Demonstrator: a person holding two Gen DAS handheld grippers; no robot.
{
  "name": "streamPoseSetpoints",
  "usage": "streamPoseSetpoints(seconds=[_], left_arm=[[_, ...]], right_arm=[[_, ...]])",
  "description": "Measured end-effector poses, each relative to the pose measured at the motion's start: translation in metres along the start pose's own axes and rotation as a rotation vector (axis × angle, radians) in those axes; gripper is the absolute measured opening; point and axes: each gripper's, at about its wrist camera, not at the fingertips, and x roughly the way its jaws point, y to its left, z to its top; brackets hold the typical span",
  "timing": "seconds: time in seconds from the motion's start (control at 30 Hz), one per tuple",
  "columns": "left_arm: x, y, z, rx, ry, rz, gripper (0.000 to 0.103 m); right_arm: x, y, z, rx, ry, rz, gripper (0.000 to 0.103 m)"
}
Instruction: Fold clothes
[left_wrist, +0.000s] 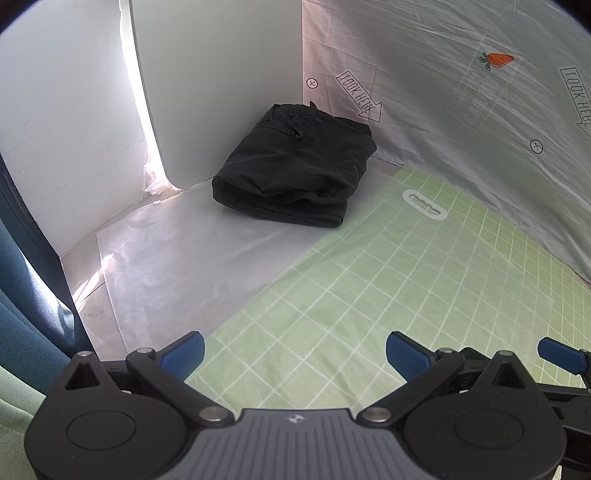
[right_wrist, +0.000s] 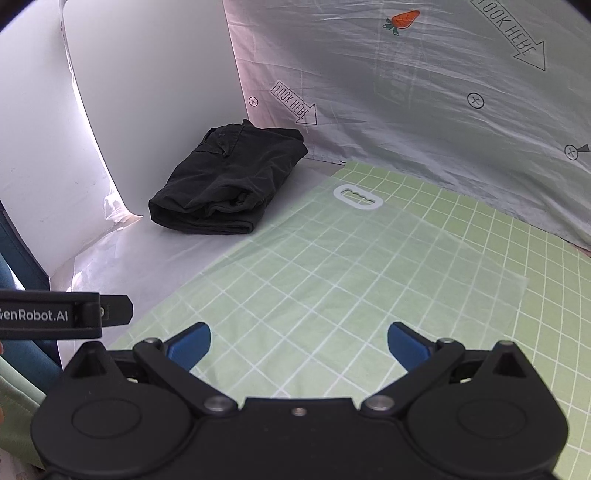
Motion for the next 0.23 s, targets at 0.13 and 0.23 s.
streamPoseSetpoints(seconds=[0.13,0.23], left_arm=[[-0.0036,0.0026,-0.0030,-0.009,-0.001,-0.002,0.103],[-0.0051,0.0029,-0.0033,-0.009,-0.003,-0.003,0.103]], right_arm=[[-0.0032,0.0008,-0.0002,-0.004,-0.009,-0.002,0.103],[-0.0050,0.0008,-0.0011,-0.007,-0.013,-0.003,0.103]])
